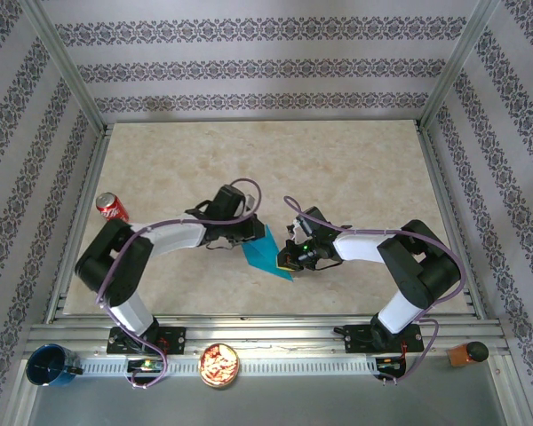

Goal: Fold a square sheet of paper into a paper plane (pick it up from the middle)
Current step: Fourth fold the wing at the center of the table.

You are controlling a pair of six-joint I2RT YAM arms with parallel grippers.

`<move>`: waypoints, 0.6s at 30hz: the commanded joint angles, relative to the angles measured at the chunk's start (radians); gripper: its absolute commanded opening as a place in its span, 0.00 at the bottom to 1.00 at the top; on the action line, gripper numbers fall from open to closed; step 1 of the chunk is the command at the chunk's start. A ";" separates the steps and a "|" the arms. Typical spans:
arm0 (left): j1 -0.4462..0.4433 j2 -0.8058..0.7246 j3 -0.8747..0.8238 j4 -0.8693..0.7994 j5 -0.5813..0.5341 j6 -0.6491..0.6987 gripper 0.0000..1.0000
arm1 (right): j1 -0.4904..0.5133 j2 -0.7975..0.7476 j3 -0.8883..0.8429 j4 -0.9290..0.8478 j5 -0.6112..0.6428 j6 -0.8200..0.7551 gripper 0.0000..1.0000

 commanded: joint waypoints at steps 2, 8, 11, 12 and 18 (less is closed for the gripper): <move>-0.043 0.060 0.016 0.026 0.002 -0.043 0.10 | -0.010 -0.003 -0.015 -0.095 0.069 -0.003 0.08; -0.038 0.126 -0.040 0.067 -0.024 -0.043 0.08 | -0.007 -0.079 -0.016 -0.097 0.098 -0.016 0.11; -0.037 0.120 -0.063 0.071 -0.036 -0.046 0.08 | -0.008 -0.197 -0.057 -0.110 0.144 0.006 0.18; -0.035 0.116 -0.069 0.070 -0.040 -0.045 0.08 | -0.015 -0.235 -0.074 -0.121 0.148 0.030 0.20; -0.028 0.113 -0.078 0.078 -0.041 -0.051 0.08 | -0.025 -0.391 -0.196 -0.136 0.132 0.164 0.28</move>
